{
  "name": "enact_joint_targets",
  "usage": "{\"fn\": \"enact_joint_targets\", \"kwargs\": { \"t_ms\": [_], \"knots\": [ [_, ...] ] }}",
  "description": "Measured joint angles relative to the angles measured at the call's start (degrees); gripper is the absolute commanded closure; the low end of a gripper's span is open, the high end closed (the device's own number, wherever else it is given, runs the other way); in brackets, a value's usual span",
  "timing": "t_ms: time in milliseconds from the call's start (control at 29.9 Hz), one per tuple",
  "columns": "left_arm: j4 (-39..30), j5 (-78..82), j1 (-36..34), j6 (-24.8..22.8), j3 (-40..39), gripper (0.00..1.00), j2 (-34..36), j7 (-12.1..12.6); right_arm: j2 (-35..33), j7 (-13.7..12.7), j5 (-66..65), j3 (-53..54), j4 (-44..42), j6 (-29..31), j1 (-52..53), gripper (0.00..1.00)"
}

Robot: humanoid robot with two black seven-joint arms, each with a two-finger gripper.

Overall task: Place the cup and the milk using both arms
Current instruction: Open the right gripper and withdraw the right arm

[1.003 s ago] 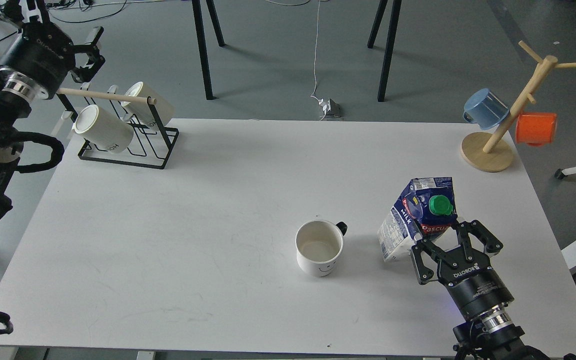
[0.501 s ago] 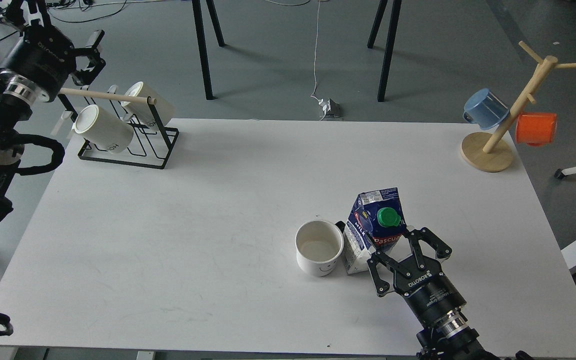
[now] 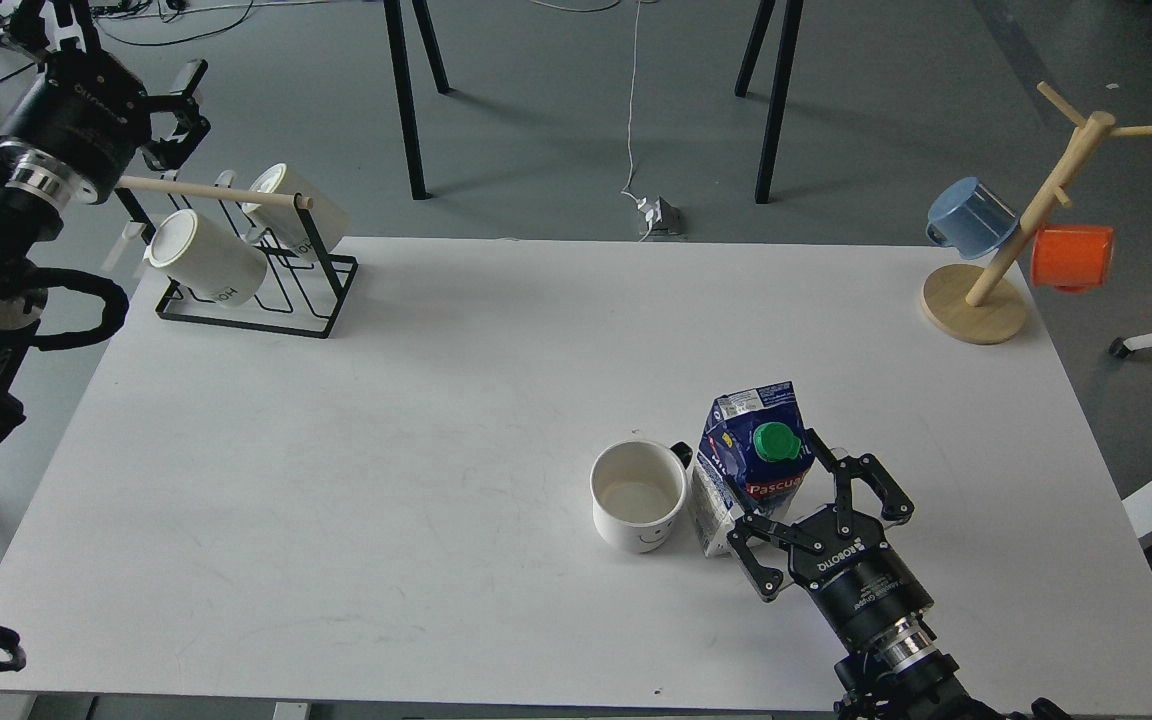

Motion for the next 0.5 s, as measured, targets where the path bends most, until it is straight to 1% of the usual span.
{"fn": "enact_joint_targets", "kwargs": {
  "t_ms": [134, 501],
  "knots": [
    [0.0, 0.0, 0.0, 0.0, 0.0, 0.0, 0.0, 0.0, -0.2, 0.0, -1.2, 0.0, 0.4, 0.0, -0.7, 0.02],
    [0.0, 0.0, 0.0, 0.0, 0.0, 0.0, -0.2, -0.1, -0.6, 0.1, -1.6, 0.3, 1.6, 0.0, -4.3, 0.02]
  ]
}}
